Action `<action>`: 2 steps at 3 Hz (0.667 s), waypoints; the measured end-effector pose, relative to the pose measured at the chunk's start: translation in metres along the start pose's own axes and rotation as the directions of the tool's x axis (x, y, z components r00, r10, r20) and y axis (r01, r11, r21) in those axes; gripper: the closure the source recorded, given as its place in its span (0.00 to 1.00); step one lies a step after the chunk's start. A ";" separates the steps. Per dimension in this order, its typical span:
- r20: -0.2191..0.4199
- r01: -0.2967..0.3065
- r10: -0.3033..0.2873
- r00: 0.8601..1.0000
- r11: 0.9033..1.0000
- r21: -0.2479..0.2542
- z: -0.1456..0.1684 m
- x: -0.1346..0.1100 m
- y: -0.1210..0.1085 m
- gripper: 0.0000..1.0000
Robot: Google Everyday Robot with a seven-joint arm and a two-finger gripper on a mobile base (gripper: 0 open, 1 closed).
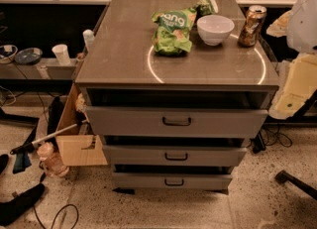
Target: Open bottom drawer
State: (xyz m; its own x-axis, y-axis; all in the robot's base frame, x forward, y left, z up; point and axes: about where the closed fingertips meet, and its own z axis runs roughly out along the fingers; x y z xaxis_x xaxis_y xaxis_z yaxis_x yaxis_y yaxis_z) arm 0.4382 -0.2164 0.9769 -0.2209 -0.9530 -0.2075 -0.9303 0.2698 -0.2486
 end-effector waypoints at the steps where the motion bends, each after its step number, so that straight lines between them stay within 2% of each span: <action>1: 0.005 0.005 -0.005 1.000 1.000 0.011 0.004 -0.002 0.002 0.00; 2: 0.005 0.020 -0.020 1.000 1.000 -0.002 0.013 -0.004 0.006 0.00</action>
Offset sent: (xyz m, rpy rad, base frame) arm -0.0020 0.0106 -0.0292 -0.0021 0.0299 0.0439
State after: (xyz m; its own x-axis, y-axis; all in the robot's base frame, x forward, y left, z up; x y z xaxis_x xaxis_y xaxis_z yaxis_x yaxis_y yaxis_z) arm 0.4372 -0.2097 0.9642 -0.2005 -0.9574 -0.2076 -0.9351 0.2503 -0.2510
